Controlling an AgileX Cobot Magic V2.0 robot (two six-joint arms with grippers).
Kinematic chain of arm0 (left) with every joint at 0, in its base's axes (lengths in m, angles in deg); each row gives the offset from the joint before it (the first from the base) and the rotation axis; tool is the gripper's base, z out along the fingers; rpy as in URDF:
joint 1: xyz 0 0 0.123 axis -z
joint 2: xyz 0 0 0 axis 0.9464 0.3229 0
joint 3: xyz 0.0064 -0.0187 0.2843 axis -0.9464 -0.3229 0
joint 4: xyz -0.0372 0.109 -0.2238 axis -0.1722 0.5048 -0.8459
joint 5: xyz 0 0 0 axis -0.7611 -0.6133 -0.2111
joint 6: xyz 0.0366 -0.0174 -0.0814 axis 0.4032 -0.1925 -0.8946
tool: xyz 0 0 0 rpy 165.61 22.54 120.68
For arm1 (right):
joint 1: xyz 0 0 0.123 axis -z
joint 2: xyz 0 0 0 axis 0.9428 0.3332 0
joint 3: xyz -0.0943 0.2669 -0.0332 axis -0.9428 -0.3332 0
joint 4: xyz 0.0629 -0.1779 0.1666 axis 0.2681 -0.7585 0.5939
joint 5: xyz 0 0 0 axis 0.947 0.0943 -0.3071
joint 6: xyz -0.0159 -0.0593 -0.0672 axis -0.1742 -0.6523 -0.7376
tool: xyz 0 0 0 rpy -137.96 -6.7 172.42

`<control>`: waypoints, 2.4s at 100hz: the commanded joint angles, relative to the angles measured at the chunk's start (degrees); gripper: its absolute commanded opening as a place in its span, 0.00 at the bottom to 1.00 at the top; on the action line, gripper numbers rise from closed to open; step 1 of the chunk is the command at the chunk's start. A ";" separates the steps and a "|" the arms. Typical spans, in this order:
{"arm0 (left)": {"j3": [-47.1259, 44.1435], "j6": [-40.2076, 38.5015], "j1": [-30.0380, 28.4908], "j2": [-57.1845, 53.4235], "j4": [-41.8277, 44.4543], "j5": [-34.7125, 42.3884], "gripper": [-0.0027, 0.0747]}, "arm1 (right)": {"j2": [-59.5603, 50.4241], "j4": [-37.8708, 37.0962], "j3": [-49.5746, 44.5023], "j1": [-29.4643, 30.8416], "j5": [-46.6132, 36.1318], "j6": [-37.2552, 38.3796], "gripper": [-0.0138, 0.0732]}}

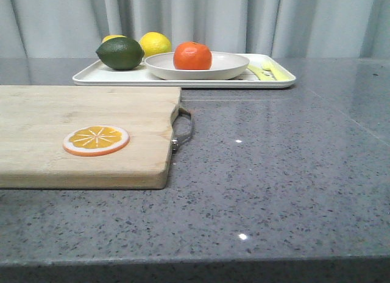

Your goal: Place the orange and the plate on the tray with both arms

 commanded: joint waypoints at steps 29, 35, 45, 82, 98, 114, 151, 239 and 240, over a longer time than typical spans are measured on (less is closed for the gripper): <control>-3.23 0.13 -0.08 -10.37 -0.50 3.35 0.01 | -13.84 0.09 -8.72 0.09 -5.87 -0.88 0.08; -3.23 0.13 -0.08 -11.21 -0.50 2.86 0.01 | -14.88 0.09 -9.09 0.09 -5.93 -0.88 0.08; -3.23 0.13 -0.08 -11.42 -0.50 1.83 0.01 | -15.40 0.09 -9.10 0.09 -5.50 -0.88 0.08; -3.23 0.13 -0.08 -11.42 -0.50 1.93 0.01 | -15.35 0.09 -9.10 0.09 -5.30 -0.88 0.08; -3.23 0.13 -0.08 -11.42 -0.50 1.93 0.01 | -15.35 0.09 -9.10 0.09 -5.30 -0.88 0.08; -3.23 0.13 -0.08 -11.42 -0.50 1.93 0.01 | -15.35 0.09 -9.10 0.09 -5.30 -0.88 0.08; -3.37 0.13 -0.80 -11.93 1.33 8.03 0.01 | -15.35 0.09 -9.10 0.09 -5.30 -0.88 0.08; -29.59 0.03 -32.74 -31.34 8.53 36.02 0.01 | -15.35 0.09 -9.10 0.09 -5.30 -0.88 0.08; -29.56 0.03 -32.89 -31.53 8.65 35.66 0.01 | -15.35 0.09 -9.10 0.09 -5.30 -0.88 0.08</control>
